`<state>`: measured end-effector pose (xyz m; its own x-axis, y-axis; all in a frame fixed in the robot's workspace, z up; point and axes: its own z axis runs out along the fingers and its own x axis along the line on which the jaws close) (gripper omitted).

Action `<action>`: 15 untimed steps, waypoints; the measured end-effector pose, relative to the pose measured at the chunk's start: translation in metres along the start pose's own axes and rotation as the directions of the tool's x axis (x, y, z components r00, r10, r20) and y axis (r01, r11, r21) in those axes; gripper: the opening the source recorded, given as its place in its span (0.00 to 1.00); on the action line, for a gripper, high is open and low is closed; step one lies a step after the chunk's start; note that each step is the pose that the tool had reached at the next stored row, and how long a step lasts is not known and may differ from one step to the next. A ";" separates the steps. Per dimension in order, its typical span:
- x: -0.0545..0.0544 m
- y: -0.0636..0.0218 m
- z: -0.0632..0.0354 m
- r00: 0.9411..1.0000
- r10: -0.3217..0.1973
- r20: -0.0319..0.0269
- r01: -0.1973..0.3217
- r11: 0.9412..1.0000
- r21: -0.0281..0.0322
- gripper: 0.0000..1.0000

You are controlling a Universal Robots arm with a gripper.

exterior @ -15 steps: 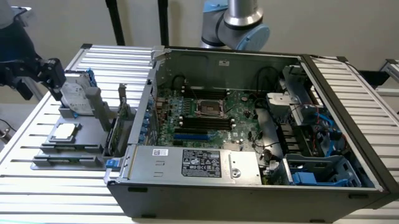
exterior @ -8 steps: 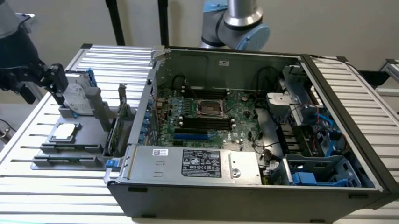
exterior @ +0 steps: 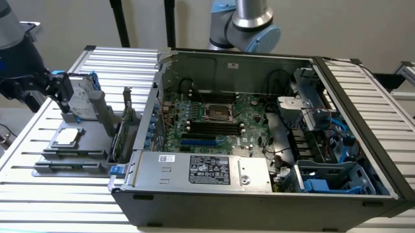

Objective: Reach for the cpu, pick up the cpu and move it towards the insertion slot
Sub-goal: 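Pick up the cpu and move it towards the insertion slot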

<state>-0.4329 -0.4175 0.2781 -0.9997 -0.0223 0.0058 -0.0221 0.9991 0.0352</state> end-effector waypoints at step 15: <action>0.000 -0.0044 0.0272 1.000 0.000 0.000 0.000 1.000 0.000 0.71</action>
<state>-0.4329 -0.4210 0.2507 -0.9997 -0.0224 0.0058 -0.0221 0.9991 0.0351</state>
